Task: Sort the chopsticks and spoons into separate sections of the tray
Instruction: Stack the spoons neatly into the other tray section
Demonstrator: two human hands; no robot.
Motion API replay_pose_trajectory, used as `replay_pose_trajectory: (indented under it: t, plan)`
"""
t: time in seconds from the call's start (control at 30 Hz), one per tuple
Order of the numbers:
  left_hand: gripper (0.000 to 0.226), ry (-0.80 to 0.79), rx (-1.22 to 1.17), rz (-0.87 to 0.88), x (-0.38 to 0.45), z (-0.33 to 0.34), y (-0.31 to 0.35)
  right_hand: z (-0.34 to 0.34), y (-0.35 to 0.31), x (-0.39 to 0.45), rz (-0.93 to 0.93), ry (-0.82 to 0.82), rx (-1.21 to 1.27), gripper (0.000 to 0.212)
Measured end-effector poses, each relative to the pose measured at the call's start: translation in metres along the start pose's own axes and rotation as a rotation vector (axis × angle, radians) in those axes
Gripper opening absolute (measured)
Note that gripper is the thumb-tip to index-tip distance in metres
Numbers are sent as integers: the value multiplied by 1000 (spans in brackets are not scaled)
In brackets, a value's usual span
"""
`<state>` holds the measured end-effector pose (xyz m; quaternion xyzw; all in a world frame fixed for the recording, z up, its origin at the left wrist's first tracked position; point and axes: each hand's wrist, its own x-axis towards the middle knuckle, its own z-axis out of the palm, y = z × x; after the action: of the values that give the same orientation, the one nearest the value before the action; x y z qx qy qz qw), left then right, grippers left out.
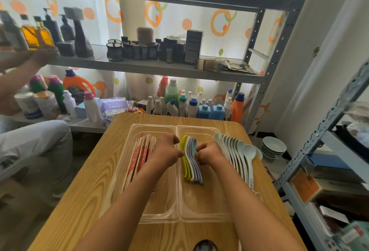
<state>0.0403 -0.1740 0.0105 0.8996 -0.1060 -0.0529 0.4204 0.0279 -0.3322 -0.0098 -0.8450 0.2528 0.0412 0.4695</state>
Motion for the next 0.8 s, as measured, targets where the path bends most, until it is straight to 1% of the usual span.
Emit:
replay_pose_trajectory:
  t: [0.1,0.17,0.23,0.3,0.4,0.47,0.53,0.63,0.73,0.8]
  plan:
    - [45,60,40,2,-3,3,4,-5,-4,-6,-29,117,-78,10]
    - [40,91,62,4,-7,6,11,-11,-6,-13,-27,157,-73,10]
    - [34,133,80,24,-11,10,18,-16,-8,-25,-58,124,-20,10]
    - [27,150,61,51,-15,12,26,-22,-11,-39,-132,124,52,12]
    - [20,99,-28,114,-27,15,38,-41,-7,-70,-191,224,183,14]
    - [23,77,-78,152,-36,17,46,-54,5,-89,-201,306,260,18]
    - [27,46,-133,183,-45,21,54,-65,23,-107,-168,397,329,19]
    - [30,33,-186,201,-59,32,74,-74,53,-126,-65,467,368,16]
    - [31,11,-187,228,-79,50,92,-77,83,-140,25,532,308,15]
    - [29,11,-207,249,-89,61,99,-77,99,-149,69,504,236,13]
